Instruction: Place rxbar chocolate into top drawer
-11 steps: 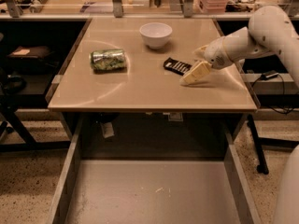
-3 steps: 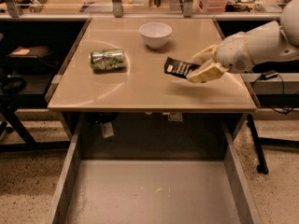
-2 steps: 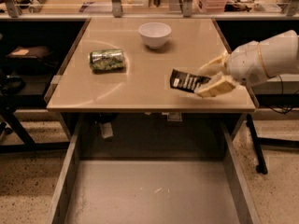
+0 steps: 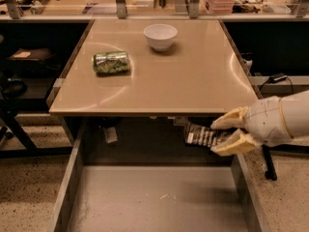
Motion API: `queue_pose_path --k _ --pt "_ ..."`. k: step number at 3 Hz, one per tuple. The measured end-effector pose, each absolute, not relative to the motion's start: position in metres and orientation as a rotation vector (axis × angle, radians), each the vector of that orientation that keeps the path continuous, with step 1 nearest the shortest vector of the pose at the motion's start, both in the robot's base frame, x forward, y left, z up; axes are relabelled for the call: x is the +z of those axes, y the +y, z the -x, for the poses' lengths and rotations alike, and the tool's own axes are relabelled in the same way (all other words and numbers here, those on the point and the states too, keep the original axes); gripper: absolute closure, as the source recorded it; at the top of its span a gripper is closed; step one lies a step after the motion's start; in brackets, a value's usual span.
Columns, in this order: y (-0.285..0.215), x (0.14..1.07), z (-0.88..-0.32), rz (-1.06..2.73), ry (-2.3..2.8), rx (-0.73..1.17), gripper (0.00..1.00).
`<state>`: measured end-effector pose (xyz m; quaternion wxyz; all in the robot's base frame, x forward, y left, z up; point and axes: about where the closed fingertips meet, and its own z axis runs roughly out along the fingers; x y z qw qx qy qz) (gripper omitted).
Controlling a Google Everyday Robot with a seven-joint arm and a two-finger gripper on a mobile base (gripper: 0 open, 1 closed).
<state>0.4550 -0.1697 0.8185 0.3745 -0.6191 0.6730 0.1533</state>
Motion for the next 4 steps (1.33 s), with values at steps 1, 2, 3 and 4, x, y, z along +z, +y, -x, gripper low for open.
queue_pose_path --k 1,2,3,4 --pt "-0.156 0.765 -0.419 1.579 1.769 0.435 1.0" --pt "-0.142 0.714 -0.414 1.559 1.817 0.433 1.0" --pt "-0.142 0.711 -0.419 1.542 1.822 0.405 1.0" --pt "-0.132 0.69 -0.422 1.528 1.822 0.457 1.0"
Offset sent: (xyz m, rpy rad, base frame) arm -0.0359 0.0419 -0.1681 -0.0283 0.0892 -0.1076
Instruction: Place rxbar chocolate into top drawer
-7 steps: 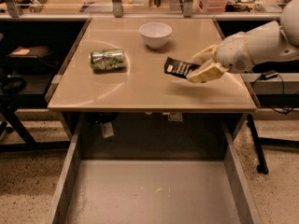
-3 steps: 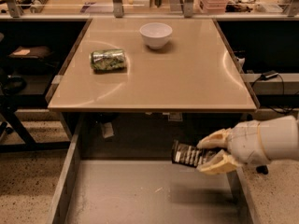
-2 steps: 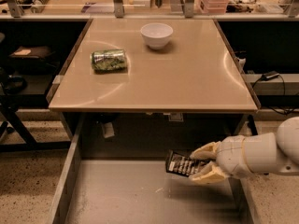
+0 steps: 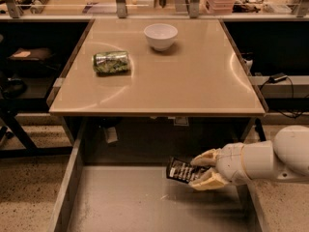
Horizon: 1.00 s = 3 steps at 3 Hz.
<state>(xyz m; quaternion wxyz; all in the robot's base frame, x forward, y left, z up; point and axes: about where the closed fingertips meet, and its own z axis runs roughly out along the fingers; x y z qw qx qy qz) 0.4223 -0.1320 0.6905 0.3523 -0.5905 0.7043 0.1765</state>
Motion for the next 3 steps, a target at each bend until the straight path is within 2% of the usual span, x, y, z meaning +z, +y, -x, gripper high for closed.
queue_pose_path --k 2,3 --pt "-0.103 0.606 -0.464 1.405 1.817 0.474 1.0" --pt "-0.101 0.596 -0.472 1.377 1.82 0.456 0.92"
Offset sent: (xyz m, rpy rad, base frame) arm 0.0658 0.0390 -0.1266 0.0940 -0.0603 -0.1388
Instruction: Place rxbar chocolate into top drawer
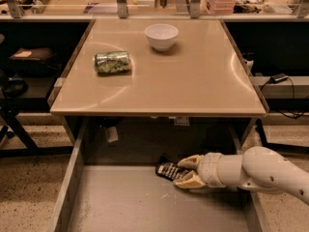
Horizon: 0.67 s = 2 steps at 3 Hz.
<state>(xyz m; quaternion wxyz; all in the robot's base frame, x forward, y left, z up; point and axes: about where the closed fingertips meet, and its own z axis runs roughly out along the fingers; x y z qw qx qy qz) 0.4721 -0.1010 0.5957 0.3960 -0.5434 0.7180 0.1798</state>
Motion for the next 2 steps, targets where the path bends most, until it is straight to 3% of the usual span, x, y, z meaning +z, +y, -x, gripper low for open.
queue_pose_path --k 2 --pt "-0.1009 0.5957 -0.4721 1.377 1.82 0.456 0.44"
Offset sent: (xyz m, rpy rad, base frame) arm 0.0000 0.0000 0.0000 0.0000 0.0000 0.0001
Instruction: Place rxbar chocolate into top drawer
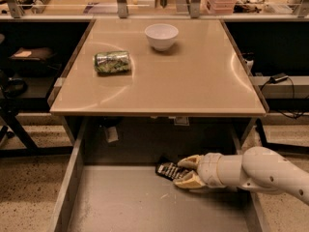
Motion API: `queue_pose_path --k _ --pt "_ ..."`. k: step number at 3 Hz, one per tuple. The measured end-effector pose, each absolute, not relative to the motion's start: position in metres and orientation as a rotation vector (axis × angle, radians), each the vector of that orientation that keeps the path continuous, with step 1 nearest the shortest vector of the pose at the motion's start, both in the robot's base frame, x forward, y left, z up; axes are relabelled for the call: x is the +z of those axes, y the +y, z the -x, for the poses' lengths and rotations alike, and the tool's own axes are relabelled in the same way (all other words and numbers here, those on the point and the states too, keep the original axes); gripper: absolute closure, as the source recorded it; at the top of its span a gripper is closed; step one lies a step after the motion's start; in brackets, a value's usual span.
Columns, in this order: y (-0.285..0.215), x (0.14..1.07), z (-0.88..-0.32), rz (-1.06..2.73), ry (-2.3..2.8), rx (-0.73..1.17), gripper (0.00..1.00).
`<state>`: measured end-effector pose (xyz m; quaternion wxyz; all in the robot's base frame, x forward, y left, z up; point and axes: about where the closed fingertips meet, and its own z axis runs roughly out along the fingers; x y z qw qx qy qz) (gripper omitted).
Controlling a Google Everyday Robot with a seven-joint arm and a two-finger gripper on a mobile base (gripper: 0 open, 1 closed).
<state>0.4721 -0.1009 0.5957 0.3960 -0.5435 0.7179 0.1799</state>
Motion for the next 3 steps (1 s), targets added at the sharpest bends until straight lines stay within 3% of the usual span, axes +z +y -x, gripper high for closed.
queue_pose_path --k 2,3 --pt "-0.1009 0.5957 -0.4721 1.378 1.82 0.456 0.0" --pt "-0.1009 0.5957 -0.4721 1.378 1.82 0.456 0.0"
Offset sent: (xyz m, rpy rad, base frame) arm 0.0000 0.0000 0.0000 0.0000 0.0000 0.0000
